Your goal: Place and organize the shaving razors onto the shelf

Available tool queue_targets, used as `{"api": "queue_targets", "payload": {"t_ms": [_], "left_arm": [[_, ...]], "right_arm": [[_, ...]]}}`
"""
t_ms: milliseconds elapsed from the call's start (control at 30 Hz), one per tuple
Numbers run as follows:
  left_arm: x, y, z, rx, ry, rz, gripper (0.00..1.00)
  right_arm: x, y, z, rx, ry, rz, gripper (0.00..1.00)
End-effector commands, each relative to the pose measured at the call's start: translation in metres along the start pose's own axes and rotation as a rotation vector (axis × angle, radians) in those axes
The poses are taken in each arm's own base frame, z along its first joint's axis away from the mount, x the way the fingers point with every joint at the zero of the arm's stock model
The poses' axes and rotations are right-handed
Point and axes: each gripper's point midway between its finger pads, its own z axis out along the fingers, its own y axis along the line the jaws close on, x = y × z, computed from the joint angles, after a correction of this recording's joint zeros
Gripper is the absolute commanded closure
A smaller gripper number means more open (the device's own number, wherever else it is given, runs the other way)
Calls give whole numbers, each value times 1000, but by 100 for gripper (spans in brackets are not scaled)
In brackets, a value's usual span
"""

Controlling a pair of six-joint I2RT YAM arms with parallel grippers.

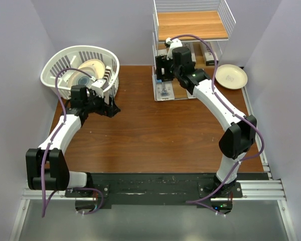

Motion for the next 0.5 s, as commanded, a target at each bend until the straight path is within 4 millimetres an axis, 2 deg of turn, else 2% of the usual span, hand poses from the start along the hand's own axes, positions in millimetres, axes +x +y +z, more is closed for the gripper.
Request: {"api": "queue_targets", "payload": {"t_ms": [0, 33, 100, 233, 267, 300, 433, 467], "left_arm": [[-14, -4, -4, 19, -54, 20, 3], [-13, -3, -4, 17, -50, 17, 3], [-15, -3, -3, 20, -55, 21, 3], [-15, -3, -2, 25, -50, 16, 3], [-15, -3, -2, 27, -50, 17, 3], [-15, -4, -2, 30, -50, 18, 3], [-14, -4, 0, 33, -46, 14, 3], [-14, -3, 0, 33, -44, 13, 3]], "right_arm": [[-51, 9, -29, -34, -139, 32, 16], [-49, 8, -29, -29, -135, 30, 14], [-52, 6, -38, -30, -142, 35, 1], [-57, 9, -55, -57, -158, 29, 1], [-53, 11, -57, -72, -147, 24, 1], [-57, 11, -68, -79, -162, 20, 1], [-46, 14, -81, -135, -136, -33, 1], [-38, 12, -81, -134, -120, -62, 1]]}}
